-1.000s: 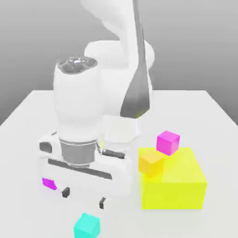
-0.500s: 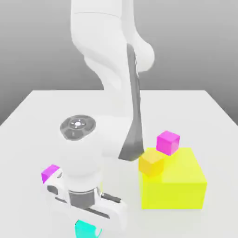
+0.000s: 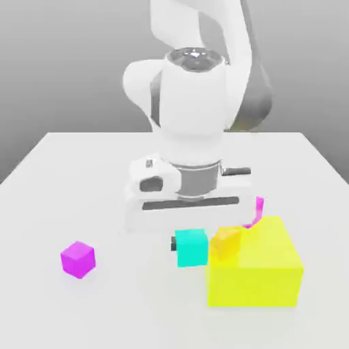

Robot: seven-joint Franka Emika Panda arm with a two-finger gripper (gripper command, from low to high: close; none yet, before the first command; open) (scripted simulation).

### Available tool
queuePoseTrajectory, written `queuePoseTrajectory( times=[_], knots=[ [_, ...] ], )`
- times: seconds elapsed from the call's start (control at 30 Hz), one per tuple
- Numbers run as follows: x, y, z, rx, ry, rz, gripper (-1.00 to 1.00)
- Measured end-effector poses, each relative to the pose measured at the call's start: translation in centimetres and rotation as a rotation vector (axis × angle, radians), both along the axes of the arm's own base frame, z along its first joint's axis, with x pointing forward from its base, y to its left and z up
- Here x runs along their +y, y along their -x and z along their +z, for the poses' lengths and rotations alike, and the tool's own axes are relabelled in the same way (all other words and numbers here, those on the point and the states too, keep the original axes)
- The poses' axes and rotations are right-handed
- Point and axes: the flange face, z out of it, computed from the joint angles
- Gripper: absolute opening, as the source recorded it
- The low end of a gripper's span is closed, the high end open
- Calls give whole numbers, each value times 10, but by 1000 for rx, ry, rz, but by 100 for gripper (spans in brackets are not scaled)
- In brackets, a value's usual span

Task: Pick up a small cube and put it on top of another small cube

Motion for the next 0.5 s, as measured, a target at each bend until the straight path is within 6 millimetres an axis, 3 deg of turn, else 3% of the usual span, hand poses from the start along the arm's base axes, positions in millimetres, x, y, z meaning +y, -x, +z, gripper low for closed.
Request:
queuePoseTrajectory(
  times=[0.2, 0.27, 0.37, 0.4, 0.5],
  knots=[
    [41, 51, 35, 3, -12, 331, -100],
    [46, 57, 23, 4, -14, 374, -100],
    [47, 59, -11, 4, -13, 387, -100],
    [47, 60, -20, 4, -12, 388, 100],
    [47, 60, -20, 4, -12, 388, 100]
  ],
)
